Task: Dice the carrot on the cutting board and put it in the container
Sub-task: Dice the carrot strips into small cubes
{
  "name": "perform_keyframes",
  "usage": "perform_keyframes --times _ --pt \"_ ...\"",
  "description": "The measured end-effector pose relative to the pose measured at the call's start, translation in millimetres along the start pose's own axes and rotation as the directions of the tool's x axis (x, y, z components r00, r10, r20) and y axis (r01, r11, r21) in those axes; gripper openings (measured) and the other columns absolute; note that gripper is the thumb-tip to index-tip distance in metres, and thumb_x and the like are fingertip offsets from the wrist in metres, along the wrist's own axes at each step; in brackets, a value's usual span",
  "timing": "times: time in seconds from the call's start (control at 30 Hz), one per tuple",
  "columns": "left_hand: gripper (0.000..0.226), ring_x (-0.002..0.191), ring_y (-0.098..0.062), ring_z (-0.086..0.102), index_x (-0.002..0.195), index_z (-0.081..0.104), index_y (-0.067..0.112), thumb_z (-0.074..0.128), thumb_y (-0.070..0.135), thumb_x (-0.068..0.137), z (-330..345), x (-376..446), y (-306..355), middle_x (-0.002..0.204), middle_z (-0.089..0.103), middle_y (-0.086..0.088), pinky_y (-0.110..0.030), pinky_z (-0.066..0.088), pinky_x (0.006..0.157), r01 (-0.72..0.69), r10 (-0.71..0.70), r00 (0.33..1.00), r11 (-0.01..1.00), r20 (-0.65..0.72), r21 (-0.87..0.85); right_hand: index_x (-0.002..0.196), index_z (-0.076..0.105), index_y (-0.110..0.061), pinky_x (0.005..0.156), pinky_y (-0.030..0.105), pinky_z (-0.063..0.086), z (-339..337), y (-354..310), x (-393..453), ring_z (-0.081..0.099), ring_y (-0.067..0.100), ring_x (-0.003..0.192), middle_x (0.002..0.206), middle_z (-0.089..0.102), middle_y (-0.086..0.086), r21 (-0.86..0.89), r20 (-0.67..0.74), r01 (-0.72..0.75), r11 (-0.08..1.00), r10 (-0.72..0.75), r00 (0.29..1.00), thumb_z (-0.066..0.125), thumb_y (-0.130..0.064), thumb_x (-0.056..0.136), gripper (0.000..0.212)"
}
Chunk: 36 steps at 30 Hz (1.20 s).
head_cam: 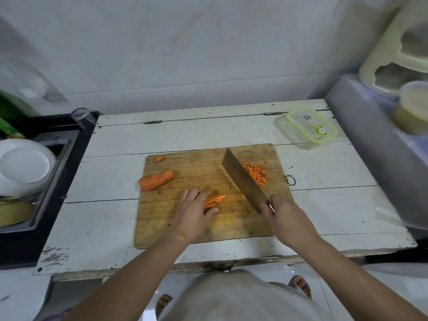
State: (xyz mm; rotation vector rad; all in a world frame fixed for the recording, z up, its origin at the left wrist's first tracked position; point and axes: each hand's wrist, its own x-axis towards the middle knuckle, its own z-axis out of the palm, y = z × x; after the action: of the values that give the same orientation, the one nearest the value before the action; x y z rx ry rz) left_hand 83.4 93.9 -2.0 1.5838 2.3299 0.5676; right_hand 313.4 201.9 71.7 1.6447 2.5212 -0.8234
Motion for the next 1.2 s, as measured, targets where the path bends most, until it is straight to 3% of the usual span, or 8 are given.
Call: perform_keyframes --times 0.23,0.33,0.53,0.67,0.83,0.97,1.1,1.2 --pt "0.026 0.107 -0.01 0.043 0.122 0.071 0.018 0.067 0.026 0.098 21 6 28 0.107 0.049 0.01 -0.024 0.04 0.095 0.073 -0.087 0.99 0.99 -0.111 -0.121 0.098 0.053 -0.022 0.057 0.035 0.045 10 -19 -3 0.055 0.022 0.068 0.079 0.061 -0.001 -0.087 0.02 0.046 0.995 -0.044 0.999 0.041 -0.045 0.104 0.026" --pt "0.027 0.107 -0.013 0.048 0.121 0.07 0.017 0.066 0.029 0.098 24 6 30 0.11 0.053 0.005 -0.029 0.045 0.094 0.098 -0.113 0.987 0.987 -0.116 -0.126 0.097 0.049 -0.023 0.05 0.032 0.035 19 -32 -6 0.055 0.022 0.067 0.077 0.056 -0.002 -0.104 0.038 0.068 0.992 -0.064 0.997 0.04 -0.043 0.105 0.024" --pt "0.046 0.113 -0.012 0.046 0.138 0.061 0.019 0.07 0.032 0.095 15 -8 21 0.117 0.052 0.005 -0.027 0.042 0.1 0.053 -0.067 0.995 0.985 -0.08 -0.162 0.099 0.05 -0.022 0.063 0.037 0.049 17 -30 0 0.06 0.026 0.075 0.085 0.063 0.002 -0.016 0.036 0.007 1.0 -0.006 0.999 0.041 -0.045 0.104 0.025" --pt "0.038 0.108 -0.007 0.045 0.134 0.063 0.023 0.067 0.031 0.097 11 -19 12 0.116 0.052 0.01 -0.022 0.04 0.093 0.079 -0.094 0.991 0.986 -0.096 -0.146 0.101 0.052 -0.023 0.062 0.038 0.049 10 -27 3 0.057 0.025 0.072 0.084 0.063 0.001 -0.004 0.039 0.023 1.0 -0.023 0.999 0.043 -0.045 0.104 0.023" --pt "0.027 0.097 -0.01 0.052 0.126 0.066 0.017 0.062 0.027 0.101 13 -8 26 0.111 0.05 0.009 -0.026 0.046 0.087 0.142 -0.161 0.983 0.97 -0.085 -0.197 0.095 0.044 -0.026 0.047 0.028 0.031 9 -36 -1 0.046 0.012 0.059 0.07 0.047 -0.009 -0.095 0.064 0.061 0.994 -0.055 0.996 0.04 -0.044 0.106 0.022" --pt "0.022 0.093 -0.013 0.054 0.12 0.068 0.019 0.063 0.028 0.101 11 -2 29 0.108 0.051 0.008 -0.027 0.047 0.082 0.176 -0.193 0.977 0.97 -0.093 -0.17 0.098 0.049 -0.024 0.054 0.033 0.039 8 -34 2 0.053 0.019 0.066 0.073 0.051 -0.006 -0.051 0.074 0.053 0.997 -0.049 0.996 0.042 -0.044 0.105 0.022" --pt "0.033 0.099 -0.016 0.059 0.133 0.064 0.02 0.065 0.024 0.1 11 -5 25 0.115 0.053 0.006 -0.031 0.052 0.09 0.083 -0.097 0.992 0.985 -0.085 -0.152 0.106 0.055 -0.022 0.058 0.035 0.045 5 -27 1 0.056 0.023 0.07 0.079 0.057 -0.003 -0.045 0.047 0.062 0.997 -0.059 0.997 0.042 -0.044 0.105 0.025" --pt "0.037 0.099 -0.015 0.059 0.137 0.063 0.02 0.062 0.018 0.101 13 -8 16 0.116 0.055 0.006 -0.03 0.053 0.091 -0.008 0.001 0.998 0.992 -0.056 -0.125 0.1 0.049 -0.024 0.05 0.032 0.036 0 -20 -4 0.055 0.022 0.068 0.076 0.056 -0.004 -0.042 0.034 0.067 0.997 -0.066 0.997 0.041 -0.043 0.105 0.021"
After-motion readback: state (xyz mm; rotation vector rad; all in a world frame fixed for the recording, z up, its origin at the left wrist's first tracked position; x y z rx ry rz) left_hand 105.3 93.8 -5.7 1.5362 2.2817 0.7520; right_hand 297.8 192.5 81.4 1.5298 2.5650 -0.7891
